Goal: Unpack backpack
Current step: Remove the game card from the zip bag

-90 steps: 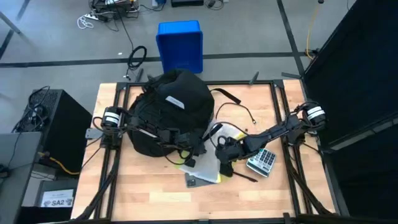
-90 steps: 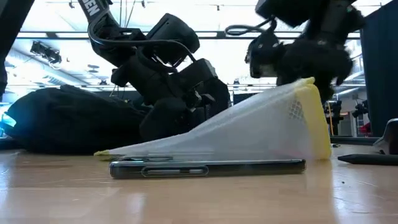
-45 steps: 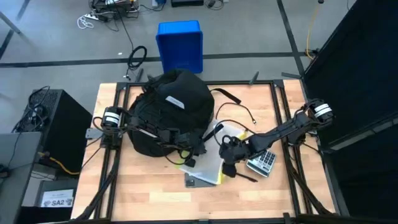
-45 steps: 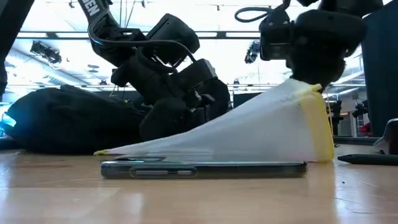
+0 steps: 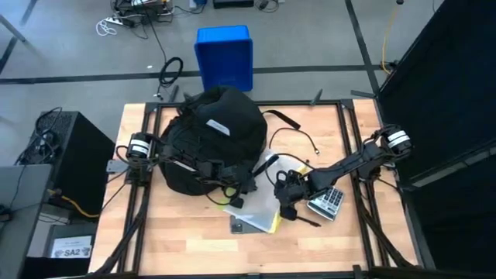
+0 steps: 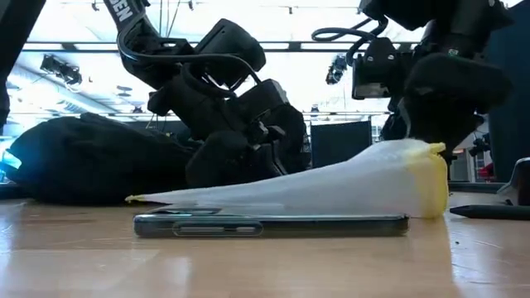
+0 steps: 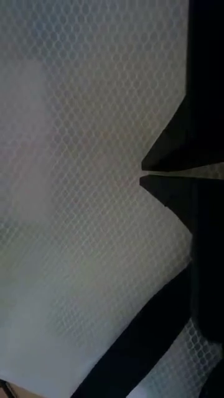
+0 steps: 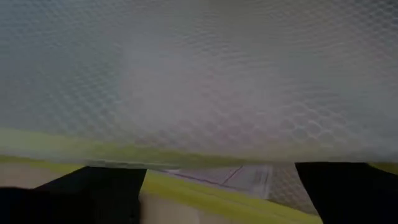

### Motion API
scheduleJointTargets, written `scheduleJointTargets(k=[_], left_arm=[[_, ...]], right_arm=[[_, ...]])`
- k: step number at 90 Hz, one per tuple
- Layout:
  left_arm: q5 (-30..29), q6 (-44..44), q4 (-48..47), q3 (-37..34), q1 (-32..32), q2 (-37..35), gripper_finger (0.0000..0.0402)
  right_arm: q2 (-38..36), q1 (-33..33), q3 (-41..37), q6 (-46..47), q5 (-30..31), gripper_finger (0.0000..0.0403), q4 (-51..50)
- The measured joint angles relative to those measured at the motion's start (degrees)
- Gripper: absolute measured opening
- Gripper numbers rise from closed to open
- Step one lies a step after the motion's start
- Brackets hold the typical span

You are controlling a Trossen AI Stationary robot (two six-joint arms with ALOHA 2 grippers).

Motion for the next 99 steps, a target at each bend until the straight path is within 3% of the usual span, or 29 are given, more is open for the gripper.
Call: scheduleJointTargets(k=[20,48,69,99], left_arm=[[0.0,0.0,0.0,0.0,0.0,0.0,0.0],[0.0,0.0,-0.1,0.0,0.0,0.0,0.0],[0.0,0.0,-0.2,0.0,0.0,0.0,0.0],[0.0,1.1,-1.0,0.0,-1.6,-4.6,0.0]], right_arm=[[0.0,0.0,0.0,0.0,-5.0,0.0387,-0.2],[0.0,0.5,0.1,-12.3,-4.8,0.039,0.7],[0.0,1.0,0.1,-12.8,-4.7,0.0393,0.8],[0.0,2.7,0.1,-23.6,3.2,0.0388,0.9]])
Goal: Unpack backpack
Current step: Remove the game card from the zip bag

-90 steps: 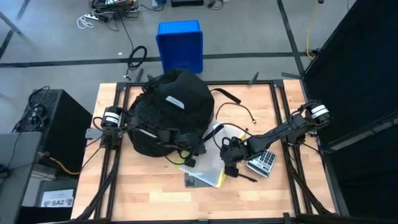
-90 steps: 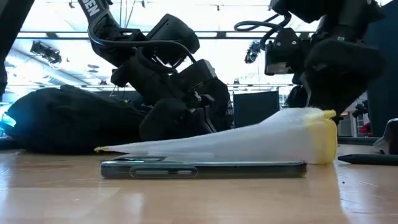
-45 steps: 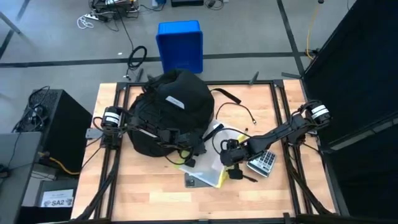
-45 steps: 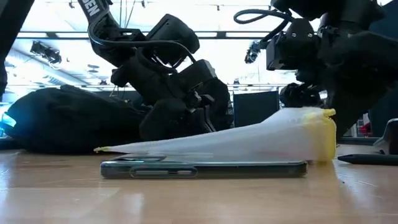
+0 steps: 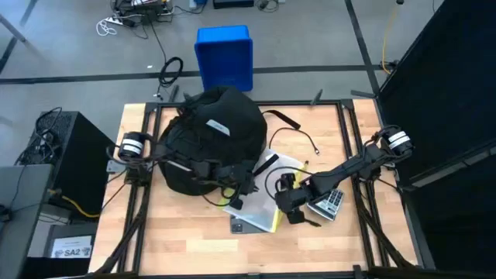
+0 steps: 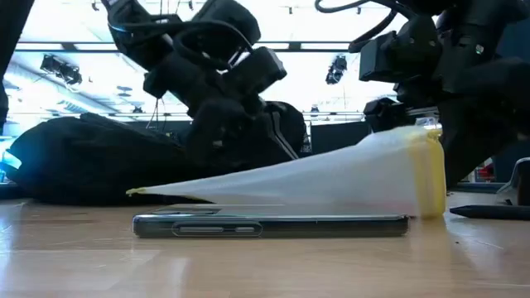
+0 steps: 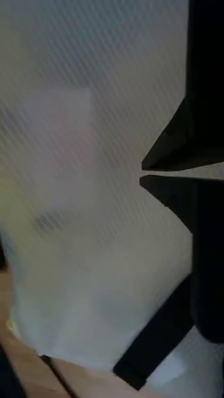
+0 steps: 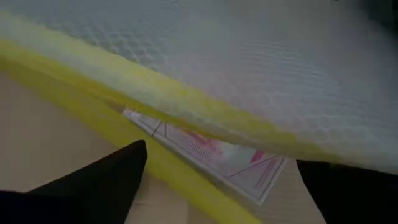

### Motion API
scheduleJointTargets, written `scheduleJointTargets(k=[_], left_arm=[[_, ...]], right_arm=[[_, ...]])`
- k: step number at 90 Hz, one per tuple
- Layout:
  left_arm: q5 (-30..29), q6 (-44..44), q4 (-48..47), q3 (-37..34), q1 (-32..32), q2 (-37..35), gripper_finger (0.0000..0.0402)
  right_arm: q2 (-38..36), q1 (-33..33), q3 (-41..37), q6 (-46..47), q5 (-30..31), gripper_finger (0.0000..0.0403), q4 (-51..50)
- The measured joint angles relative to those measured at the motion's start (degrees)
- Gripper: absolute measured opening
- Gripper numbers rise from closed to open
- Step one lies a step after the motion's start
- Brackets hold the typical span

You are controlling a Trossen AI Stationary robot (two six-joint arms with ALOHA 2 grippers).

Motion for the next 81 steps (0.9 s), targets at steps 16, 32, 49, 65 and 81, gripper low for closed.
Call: scheduleJointTargets(k=[16,32,49,65,81], left_arm=[[0.0,0.0,-0.3,0.0,-0.3,-0.5,0.0],[0.0,-0.2,-1.1,0.0,-0.3,-0.5,0.0],[1.9,-0.2,-1.1,0.0,-0.3,-0.5,0.0],[2.0,-0.3,-2.2,0.0,-0.3,-0.5,0.0],[2.0,-1.4,-3.1,0.0,-0.3,-0.5,0.0]], right_arm=[[0.0,-1.4,0.0,-3.3,-1.3,0.0398,0.7],[0.0,-3.6,0.0,-6.8,-4.0,0.0388,3.2],[1.8,-6.4,0.1,-10.7,-8.3,0.0373,7.0],[5.6,-8.4,0.4,-12.2,-11.1,0.0371,9.3],[6.6,-8.9,0.4,-12.6,-11.2,0.0375,9.6]])
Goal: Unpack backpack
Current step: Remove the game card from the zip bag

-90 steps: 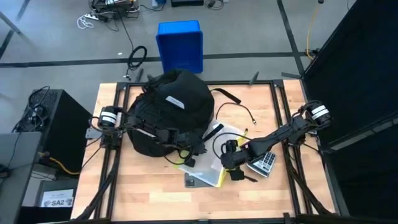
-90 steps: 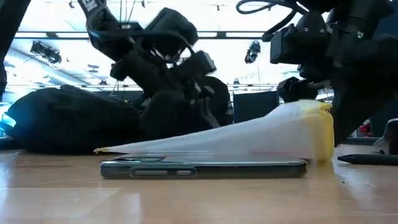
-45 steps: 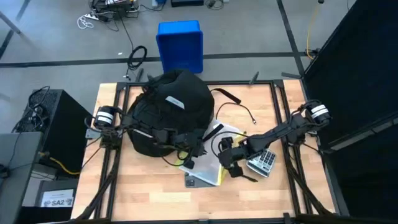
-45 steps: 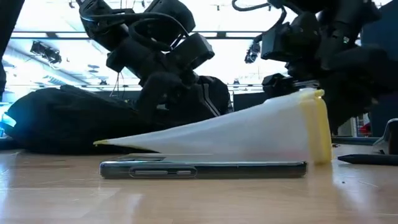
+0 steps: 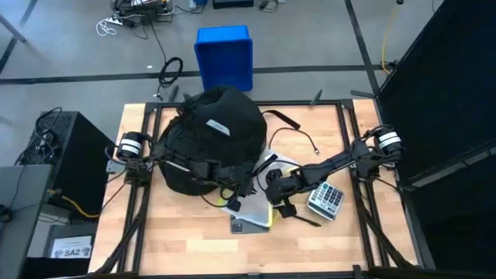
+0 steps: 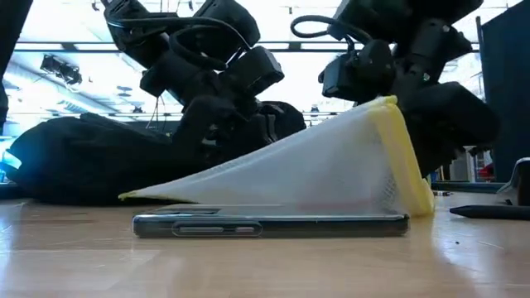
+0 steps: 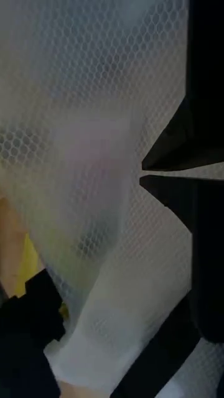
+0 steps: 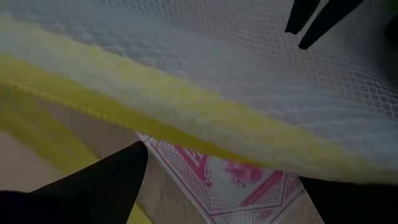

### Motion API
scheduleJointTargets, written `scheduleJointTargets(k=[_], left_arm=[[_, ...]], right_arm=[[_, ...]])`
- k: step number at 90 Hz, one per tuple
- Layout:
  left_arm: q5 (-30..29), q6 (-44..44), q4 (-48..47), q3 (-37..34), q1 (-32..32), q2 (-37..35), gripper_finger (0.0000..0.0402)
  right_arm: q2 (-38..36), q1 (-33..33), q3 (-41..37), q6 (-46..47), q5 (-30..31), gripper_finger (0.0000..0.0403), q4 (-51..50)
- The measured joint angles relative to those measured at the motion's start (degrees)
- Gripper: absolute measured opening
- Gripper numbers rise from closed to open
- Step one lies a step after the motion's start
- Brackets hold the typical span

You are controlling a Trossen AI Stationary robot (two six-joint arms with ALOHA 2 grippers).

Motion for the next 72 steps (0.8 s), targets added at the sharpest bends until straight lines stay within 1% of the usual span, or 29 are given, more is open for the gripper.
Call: scheduleJointTargets(k=[11,23,36,46,52,59,72], left_arm=[[0.0,0.0,-0.4,0.0,0.0,0.0,0.0],[0.0,0.0,-0.8,0.0,0.0,0.0,0.0],[0.0,0.0,-1.0,0.0,0.0,0.0,0.0],[0.0,0.0,-1.0,0.0,0.0,0.0,0.0],[0.0,0.0,-1.1,0.0,0.0,0.0,0.0],[0.0,0.0,-1.4,0.0,0.0,0.0,0.0],[0.0,0.0,-2.5,0.0,0.0,0.0,0.0]], right_arm=[[0.1,0.0,0.3,2.4,0.0,0.0366,-0.4],[-0.1,0.0,0.4,9.2,0.1,0.0356,-1.2],[-0.1,0.3,0.5,17.2,2.1,0.0352,-1.5],[0.1,0.3,2.6,20.4,2.0,0.0357,-3.2],[0.3,0.9,4.6,19.8,1.7,0.0362,-4.5],[0.7,1.9,7.5,16.3,1.8,0.0369,-6.8],[0.5,3.5,10.4,7.7,5.4,0.0382,-10.2]])
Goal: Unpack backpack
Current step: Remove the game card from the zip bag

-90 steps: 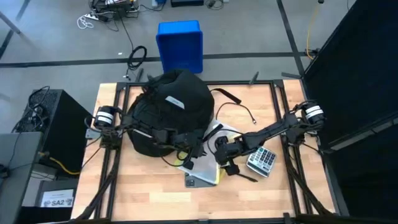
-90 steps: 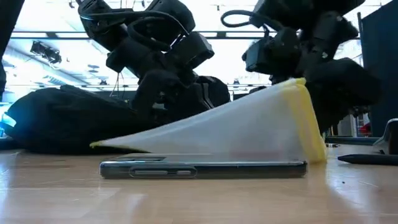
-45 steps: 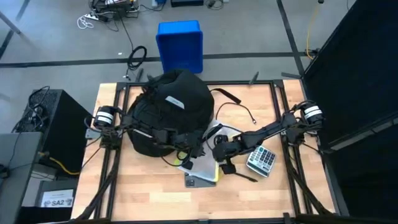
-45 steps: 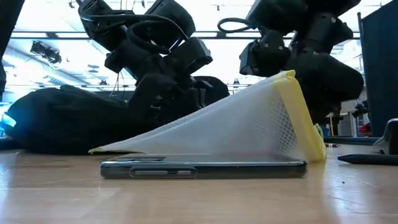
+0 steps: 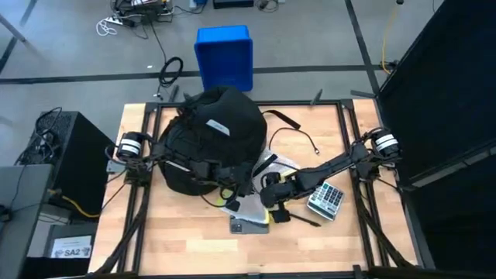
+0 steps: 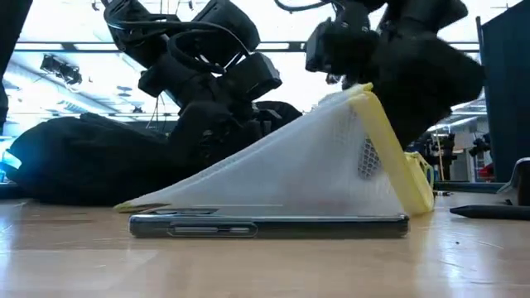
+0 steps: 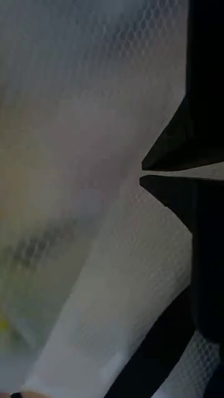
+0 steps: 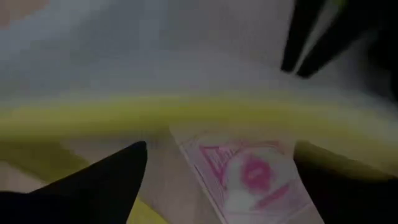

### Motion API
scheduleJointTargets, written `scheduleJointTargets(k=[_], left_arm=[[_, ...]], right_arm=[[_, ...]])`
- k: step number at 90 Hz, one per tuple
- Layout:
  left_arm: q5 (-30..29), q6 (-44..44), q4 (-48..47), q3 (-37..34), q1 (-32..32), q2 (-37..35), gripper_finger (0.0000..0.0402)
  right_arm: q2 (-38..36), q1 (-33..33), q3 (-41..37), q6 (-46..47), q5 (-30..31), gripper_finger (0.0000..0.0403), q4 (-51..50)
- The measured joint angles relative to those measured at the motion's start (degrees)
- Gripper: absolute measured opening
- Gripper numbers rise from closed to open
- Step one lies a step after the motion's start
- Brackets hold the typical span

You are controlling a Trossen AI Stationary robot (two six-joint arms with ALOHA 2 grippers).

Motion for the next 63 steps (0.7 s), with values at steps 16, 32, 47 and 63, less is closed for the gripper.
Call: scheduleJointTargets(k=[16,32,47,63], left_arm=[[0.0,-0.2,-0.2,0.0,0.0,0.0,0.0],[0.0,-0.2,-0.2,0.0,0.0,0.0,0.0],[0.6,-0.2,-0.4,0.0,-0.1,0.0,0.0],[0.7,-0.3,-0.7,0.0,-0.1,0.0,0.0]], right_arm=[[0.4,-1.7,0.3,-3.0,-0.5,0.0389,-0.6],[3.4,-4.7,0.3,-5.4,-3.4,0.0381,-1.1],[7.1,-6.6,0.8,-5.3,-8.2,0.0382,-1.2],[8.2,-7.1,0.8,-4.2,-10.3,0.037,-1.7]])
